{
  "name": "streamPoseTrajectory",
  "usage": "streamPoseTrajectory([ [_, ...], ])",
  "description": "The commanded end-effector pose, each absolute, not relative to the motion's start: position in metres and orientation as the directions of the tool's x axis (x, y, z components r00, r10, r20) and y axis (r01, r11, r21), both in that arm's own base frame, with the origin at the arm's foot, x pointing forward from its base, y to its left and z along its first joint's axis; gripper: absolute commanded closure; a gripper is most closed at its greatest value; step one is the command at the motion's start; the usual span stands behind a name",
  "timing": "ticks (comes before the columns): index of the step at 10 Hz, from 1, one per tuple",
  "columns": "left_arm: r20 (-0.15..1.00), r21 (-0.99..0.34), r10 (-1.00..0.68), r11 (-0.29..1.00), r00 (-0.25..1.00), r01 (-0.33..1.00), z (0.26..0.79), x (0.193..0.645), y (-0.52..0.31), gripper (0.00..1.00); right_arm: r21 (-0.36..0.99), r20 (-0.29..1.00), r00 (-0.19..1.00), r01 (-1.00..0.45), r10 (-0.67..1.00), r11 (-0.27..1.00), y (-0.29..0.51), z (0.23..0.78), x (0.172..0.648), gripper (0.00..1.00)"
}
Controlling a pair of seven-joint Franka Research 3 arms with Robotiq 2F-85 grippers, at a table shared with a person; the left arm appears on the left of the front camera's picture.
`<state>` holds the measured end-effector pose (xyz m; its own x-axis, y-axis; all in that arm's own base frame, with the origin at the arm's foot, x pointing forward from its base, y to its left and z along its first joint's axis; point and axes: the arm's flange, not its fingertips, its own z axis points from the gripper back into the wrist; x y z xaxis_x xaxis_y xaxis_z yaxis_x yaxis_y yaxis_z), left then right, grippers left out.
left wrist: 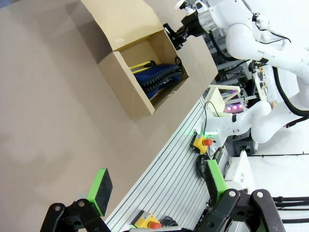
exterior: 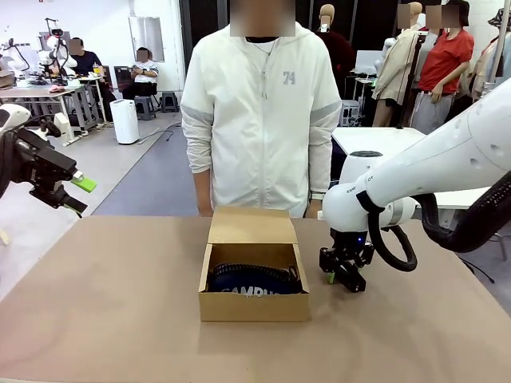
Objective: Pack the items into the box.
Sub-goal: Pick up the item indicated by the person and place it inside the Mailer Box.
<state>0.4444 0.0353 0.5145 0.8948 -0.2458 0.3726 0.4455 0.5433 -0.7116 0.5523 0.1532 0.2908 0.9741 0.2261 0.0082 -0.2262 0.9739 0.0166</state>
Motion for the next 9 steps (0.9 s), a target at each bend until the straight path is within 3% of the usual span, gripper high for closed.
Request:
streamPoseTrajectory([
  [1, 0.378, -0.711, -0.259, 0.534, 0.889, 0.457, 0.515, 0.443, 0.038, 0.0, -0.004, -0.005, 0.975, -0.22, 0.22, 0.975, 0.158, 0.292, 0.557, 1.0],
  [7, 0.378, -0.711, -0.259, 0.534, 0.889, 0.457, 0.515, 0.443, 0.038, 0.0, -0.008, -0.056, 0.971, -0.232, 0.231, 0.973, 0.156, 0.292, 0.558, 1.0],
  [9, 0.378, -0.711, -0.259, 0.534, 0.889, 0.457, 0.515, 0.443, 0.038, 0.0, -0.013, -0.05, 0.967, -0.249, 0.248, 0.968, 0.149, 0.326, 0.557, 1.0],
])
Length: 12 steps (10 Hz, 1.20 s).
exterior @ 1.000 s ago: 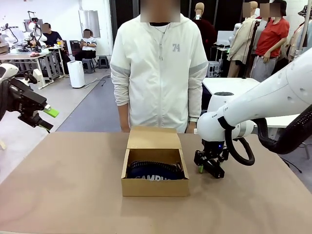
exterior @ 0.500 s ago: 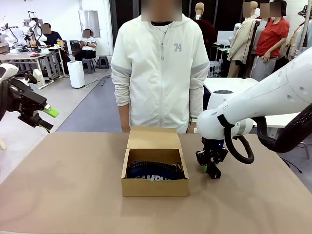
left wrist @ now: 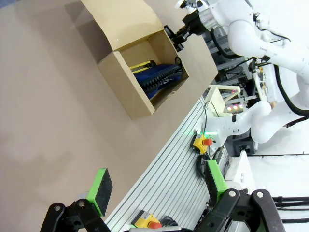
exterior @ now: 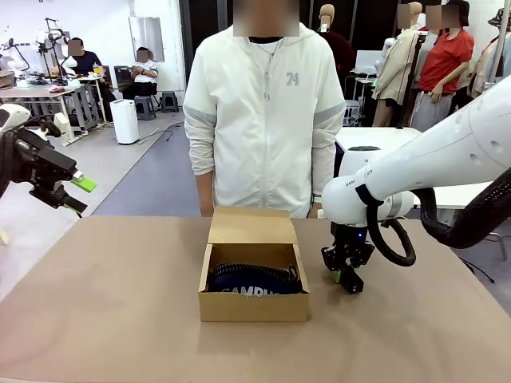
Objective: Pack the items into the box.
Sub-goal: Pick up the item indicated by the person and place it inside the Mailer Box.
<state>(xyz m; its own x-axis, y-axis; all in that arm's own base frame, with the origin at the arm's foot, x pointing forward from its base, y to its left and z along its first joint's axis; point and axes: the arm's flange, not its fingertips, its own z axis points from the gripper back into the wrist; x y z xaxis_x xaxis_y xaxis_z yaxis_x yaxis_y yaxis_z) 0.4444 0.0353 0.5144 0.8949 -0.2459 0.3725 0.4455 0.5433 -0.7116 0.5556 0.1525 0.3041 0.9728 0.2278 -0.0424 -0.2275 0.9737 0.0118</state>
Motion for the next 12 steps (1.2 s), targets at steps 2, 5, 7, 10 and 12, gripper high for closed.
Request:
streamPoseTrajectory([
  [2, 0.378, -0.711, -0.259, 0.534, 0.889, 0.457, 0.515, 0.443, 0.038, 0.0, 0.036, -0.186, 0.943, -0.272, 0.274, 0.962, 0.131, 0.407, 0.537, 1.0],
  [5, 0.378, -0.711, -0.259, 0.534, 0.889, 0.457, 0.515, 0.443, 0.038, 0.0, 0.063, -0.122, 0.932, -0.336, 0.341, 0.94, 0.114, 0.495, 0.467, 1.0],
  [7, 0.378, -0.711, -0.259, 0.534, 0.889, 0.457, 0.515, 0.443, 0.038, 0.0, 0.135, -0.064, 0.921, -0.373, 0.384, 0.918, 0.106, 0.503, 0.433, 1.0],
  [10, 0.378, -0.711, -0.259, 0.534, 0.889, 0.457, 0.515, 0.443, 0.038, 0.0, 0.112, -0.081, 0.933, -0.341, 0.351, 0.933, 0.11, 0.523, 0.431, 1.0],
  [12, 0.378, -0.711, -0.259, 0.534, 0.889, 0.457, 0.515, 0.443, 0.038, 0.0, 0.161, -0.065, 0.949, -0.295, 0.309, 0.942, 0.094, 0.509, 0.428, 1.0],
])
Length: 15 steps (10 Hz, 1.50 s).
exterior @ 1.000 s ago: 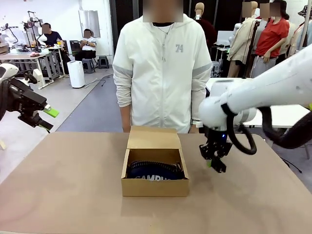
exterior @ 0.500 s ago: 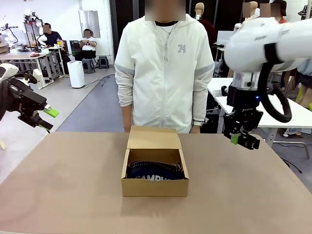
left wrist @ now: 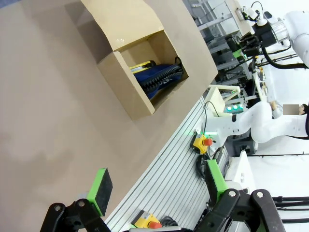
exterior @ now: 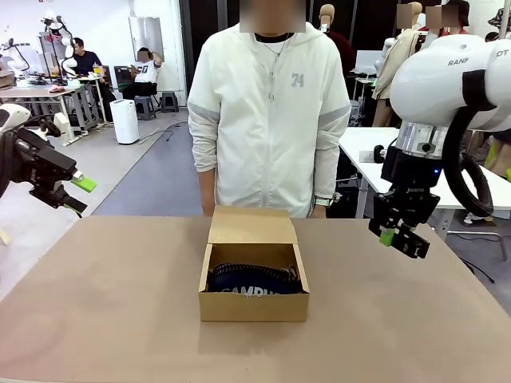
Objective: Pack the items into the box.
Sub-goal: Pick up the item indicated by the person and place it inside the Mailer Box.
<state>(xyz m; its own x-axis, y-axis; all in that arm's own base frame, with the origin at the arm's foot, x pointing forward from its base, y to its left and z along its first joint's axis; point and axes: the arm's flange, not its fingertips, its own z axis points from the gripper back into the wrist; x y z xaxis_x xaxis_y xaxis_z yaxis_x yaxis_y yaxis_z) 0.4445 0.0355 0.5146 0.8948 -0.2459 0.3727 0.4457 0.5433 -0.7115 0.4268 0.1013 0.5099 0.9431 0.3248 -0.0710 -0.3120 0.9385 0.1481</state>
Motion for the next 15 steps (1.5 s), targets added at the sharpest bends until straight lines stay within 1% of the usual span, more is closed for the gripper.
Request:
streamPoseTrajectory([
  [1, 0.378, -0.711, -0.259, 0.534, 0.889, 0.457, 0.515, 0.443, 0.038, 0.0, 0.147, -0.034, 0.889, -0.447, 0.456, 0.882, 0.109, 0.501, 0.45, 1.0],
  [2, 0.378, -0.711, -0.259, 0.534, 0.889, 0.457, 0.515, 0.443, 0.038, 0.0, 0.079, 0.028, 0.801, -0.598, 0.598, 0.797, 0.139, 0.5, 0.474, 1.0],
  [3, 0.378, -0.711, -0.259, 0.534, 0.889, 0.457, 0.515, 0.443, 0.038, 0.0, 0.034, 0.086, 0.715, -0.698, 0.694, 0.715, 0.165, 0.497, 0.493, 1.0],
  [4, 0.378, -0.711, -0.259, 0.534, 0.889, 0.457, 0.515, 0.443, 0.038, 0.0, 0.018, 0.132, 0.616, -0.785, 0.777, 0.619, 0.191, 0.49, 0.51, 1.0],
  [5, 0.378, -0.711, -0.259, 0.534, 0.889, 0.457, 0.515, 0.443, 0.038, 0.0, -0.004, 0.151, 0.527, -0.846, 0.836, 0.534, 0.215, 0.479, 0.525, 1.0],
  [6, 0.378, -0.711, -0.259, 0.534, 0.889, 0.457, 0.515, 0.443, 0.038, 0.0, -0.041, 0.157, 0.391, -0.915, 0.907, 0.401, 0.245, 0.468, 0.536, 1.0],
  [8, 0.378, -0.711, -0.259, 0.534, 0.889, 0.457, 0.515, 0.443, 0.038, 0.0, -0.135, 0.17, 0.179, -0.97, 0.969, 0.202, 0.289, 0.45, 0.549, 1.0],
  [9, 0.378, -0.711, -0.259, 0.534, 0.889, 0.457, 0.515, 0.443, 0.038, 0.0, -0.146, 0.219, 0.078, -0.983, 0.973, 0.112, 0.309, 0.445, 0.553, 1.0],
  [11, 0.378, -0.711, -0.259, 0.534, 0.889, 0.457, 0.515, 0.443, 0.038, 0.0, -0.105, 0.233, -0.021, -0.994, 0.972, 0.004, 0.344, 0.428, 0.555, 1.0],
  [12, 0.378, -0.711, -0.259, 0.534, 0.889, 0.457, 0.515, 0.443, 0.038, 0.0, -0.073, 0.232, -0.047, -0.997, 0.972, -0.031, 0.354, 0.421, 0.555, 1.0],
  [15, 0.378, -0.711, -0.259, 0.534, 0.889, 0.457, 0.515, 0.443, 0.038, 0.0, -0.006, 0.15, -0.022, -1.0, 0.988, -0.021, 0.373, 0.403, 0.546, 1.0],
])
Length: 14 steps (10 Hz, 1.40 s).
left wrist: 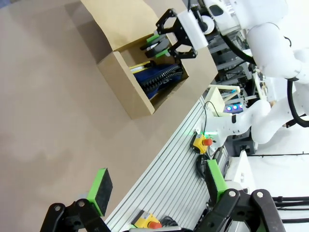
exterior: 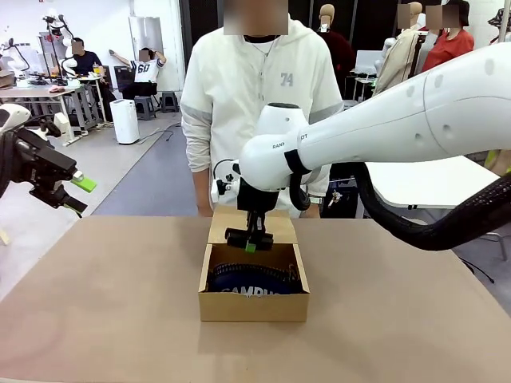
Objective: Pack the items into the box.
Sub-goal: Pick up the item indicated by the person and place it inside the Mailer Box.
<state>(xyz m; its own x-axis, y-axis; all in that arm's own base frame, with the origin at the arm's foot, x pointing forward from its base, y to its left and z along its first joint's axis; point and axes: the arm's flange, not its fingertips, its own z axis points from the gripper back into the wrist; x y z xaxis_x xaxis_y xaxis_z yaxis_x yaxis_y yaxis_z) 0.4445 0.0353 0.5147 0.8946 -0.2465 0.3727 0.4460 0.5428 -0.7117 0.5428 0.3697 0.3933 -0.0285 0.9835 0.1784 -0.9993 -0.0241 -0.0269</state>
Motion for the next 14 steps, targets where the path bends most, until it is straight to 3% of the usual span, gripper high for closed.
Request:
streamPoseTrajectory([
  [1, 0.378, -0.711, -0.259, 0.534, 0.889, 0.457, 0.515, 0.443, 0.038, 0.0, 0.023, 0.132, 0.009, -1.0, 0.991, 0.006, 0.372, 0.402, 0.54, 1.0],
  [6, 0.378, -0.711, -0.259, 0.534, 0.889, 0.457, 0.515, 0.443, 0.038, 0.0, 0.057, 0.087, 0.04, -0.998, 0.995, 0.035, 0.371, 0.393, 0.538, 1.0],
  [8, 0.378, -0.711, -0.259, 0.534, 0.889, 0.457, 0.515, 0.443, 0.038, 0.0, 0.068, 0.086, 0.048, -0.997, 0.995, 0.042, 0.368, 0.395, 0.54, 0.0],
  [14, 0.378, -0.711, -0.259, 0.534, 0.889, 0.457, 0.515, 0.443, 0.038, 0.0, 0.063, 0.085, 0.072, -0.996, 0.994, 0.067, 0.364, 0.396, 0.539, 0.0],
])
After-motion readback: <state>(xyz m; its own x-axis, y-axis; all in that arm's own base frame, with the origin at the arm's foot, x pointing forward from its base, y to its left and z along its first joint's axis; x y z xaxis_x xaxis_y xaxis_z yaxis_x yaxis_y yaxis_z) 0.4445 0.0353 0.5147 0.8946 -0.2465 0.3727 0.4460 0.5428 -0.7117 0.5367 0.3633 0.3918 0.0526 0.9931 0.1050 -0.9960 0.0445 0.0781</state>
